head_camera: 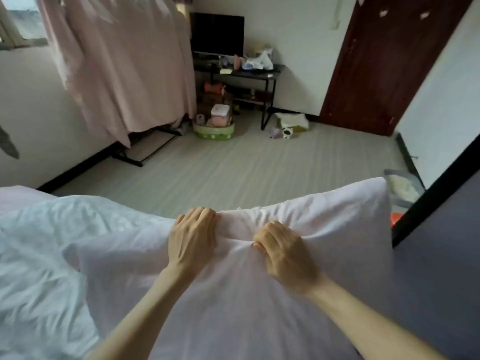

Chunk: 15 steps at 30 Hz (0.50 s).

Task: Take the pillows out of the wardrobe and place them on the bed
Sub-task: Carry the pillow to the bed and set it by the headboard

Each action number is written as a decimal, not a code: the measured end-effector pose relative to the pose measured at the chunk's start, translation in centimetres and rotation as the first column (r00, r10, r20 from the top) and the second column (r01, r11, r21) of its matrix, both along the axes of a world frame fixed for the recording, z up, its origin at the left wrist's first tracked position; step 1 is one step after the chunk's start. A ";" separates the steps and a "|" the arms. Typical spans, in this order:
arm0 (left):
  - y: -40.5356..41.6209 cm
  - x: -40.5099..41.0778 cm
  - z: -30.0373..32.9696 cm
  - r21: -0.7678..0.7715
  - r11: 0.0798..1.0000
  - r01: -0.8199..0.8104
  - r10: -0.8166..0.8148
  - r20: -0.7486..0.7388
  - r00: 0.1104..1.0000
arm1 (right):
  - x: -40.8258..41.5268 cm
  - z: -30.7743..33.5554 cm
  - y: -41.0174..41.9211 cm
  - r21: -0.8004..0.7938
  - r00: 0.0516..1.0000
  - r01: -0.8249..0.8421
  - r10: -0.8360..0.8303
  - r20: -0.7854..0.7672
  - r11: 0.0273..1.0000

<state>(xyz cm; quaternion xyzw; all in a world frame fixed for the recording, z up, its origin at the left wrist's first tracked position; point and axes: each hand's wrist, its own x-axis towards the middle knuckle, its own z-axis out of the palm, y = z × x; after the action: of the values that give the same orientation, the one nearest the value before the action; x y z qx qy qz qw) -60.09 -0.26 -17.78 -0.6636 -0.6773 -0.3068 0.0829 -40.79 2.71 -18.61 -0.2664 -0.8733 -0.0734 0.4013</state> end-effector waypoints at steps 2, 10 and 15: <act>0.4 -2.1 0.0 0.070 0.993 -0.096 0.098 -0.035 0.995 | -1.8 -0.7 2.1 -0.034 0.997 -0.081 0.081 0.009 0.996; 6.3 -8.2 0.2 0.289 0.922 -0.259 0.318 -0.182 0.930 | -10.1 -0.2 15.6 -0.015 0.994 -0.081 0.081 0.072 0.997; 11.0 -12.0 0.6 0.323 0.891 -0.318 0.386 -0.172 0.907 | -16.0 -0.5 22.4 0.033 0.954 -0.186 0.173 0.246 0.982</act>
<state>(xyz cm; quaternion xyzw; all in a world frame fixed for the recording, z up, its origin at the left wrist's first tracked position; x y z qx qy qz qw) -72.13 10.71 -17.19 -0.5409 -0.7204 -0.3025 0.3113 -56.78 25.14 -19.13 -0.1636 -0.9339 -0.0929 0.3040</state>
